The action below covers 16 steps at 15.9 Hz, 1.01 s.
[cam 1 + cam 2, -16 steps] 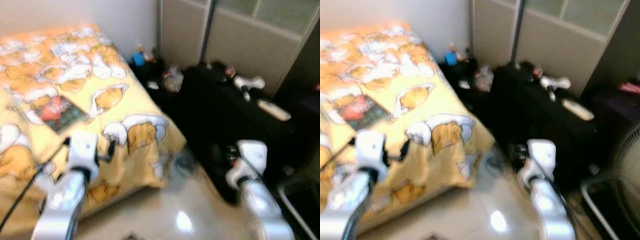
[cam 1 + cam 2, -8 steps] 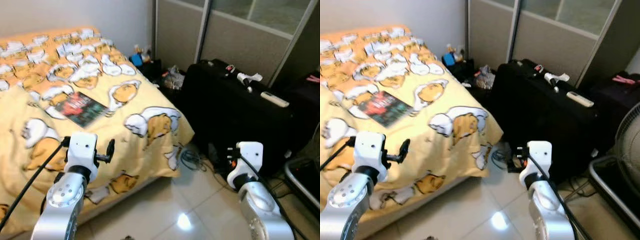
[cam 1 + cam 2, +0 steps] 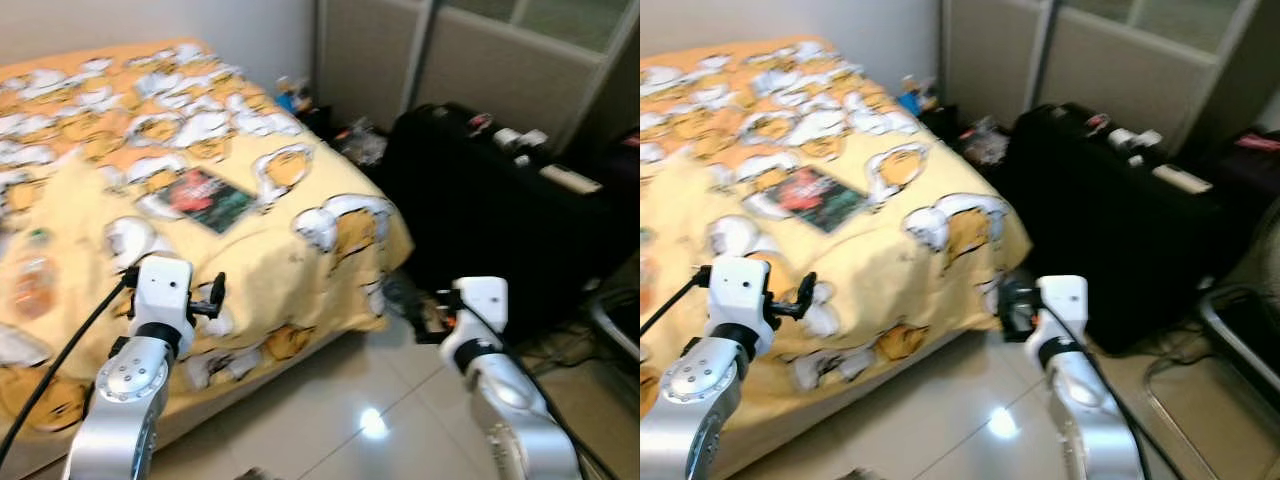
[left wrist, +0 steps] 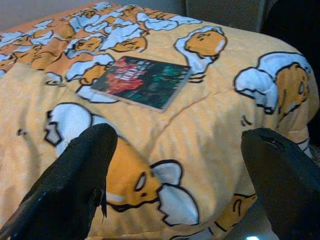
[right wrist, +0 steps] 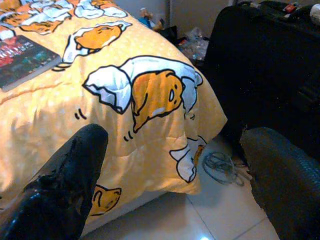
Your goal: Clean up the room
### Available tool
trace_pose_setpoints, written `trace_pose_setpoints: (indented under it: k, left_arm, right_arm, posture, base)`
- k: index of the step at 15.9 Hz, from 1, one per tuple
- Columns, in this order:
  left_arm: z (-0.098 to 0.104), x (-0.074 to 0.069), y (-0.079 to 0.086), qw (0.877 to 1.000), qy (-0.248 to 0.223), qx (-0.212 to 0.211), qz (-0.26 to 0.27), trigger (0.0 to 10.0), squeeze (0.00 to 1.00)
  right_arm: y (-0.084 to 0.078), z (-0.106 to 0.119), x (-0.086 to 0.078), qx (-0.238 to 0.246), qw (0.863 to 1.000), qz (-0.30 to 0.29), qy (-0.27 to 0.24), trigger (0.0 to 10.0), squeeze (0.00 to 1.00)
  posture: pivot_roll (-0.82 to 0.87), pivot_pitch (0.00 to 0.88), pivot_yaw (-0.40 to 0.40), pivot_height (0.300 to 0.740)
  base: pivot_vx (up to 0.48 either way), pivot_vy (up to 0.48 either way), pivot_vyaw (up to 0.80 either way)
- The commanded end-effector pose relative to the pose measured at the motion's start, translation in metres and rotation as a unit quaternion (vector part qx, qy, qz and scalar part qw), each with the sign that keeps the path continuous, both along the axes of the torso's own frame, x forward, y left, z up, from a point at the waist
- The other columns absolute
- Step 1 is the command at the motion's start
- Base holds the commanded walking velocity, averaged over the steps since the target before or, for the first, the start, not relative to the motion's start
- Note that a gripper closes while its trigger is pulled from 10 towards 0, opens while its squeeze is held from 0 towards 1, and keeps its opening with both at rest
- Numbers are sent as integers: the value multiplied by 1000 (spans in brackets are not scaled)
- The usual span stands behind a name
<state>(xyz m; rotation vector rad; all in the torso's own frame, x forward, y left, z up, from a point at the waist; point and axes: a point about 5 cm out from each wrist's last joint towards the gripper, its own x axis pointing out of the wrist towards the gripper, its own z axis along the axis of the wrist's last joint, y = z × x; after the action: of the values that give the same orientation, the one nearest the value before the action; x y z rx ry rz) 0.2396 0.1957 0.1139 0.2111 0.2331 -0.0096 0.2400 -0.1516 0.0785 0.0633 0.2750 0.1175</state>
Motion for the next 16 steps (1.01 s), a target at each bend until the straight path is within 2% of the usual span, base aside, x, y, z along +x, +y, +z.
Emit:
trace_pose_setpoints:
  k: [1,11,16]
  left_arm:
    - [2,3,1,1000,-2,-3,4,10000,0]
    - [2,2,2,1000,-4,-1,4,10000,0]
    - [4,6,0,1000,-9,0,1,10000,0]
  right_arm:
    - [1,2,3,-4,1000,0,-5,10000,0]
    - [8,1,4,-19,1000,5,-9,10000,0]
    - [14,0,7,-31,999,31,-16,10000,0]
  posture:
    - [2,0,2,740]
    - [14,0,9,740]
    - [23,0,11,740]
  base:
    - [0,270,0]
    - [0,292,0]
    - [0,295,0]
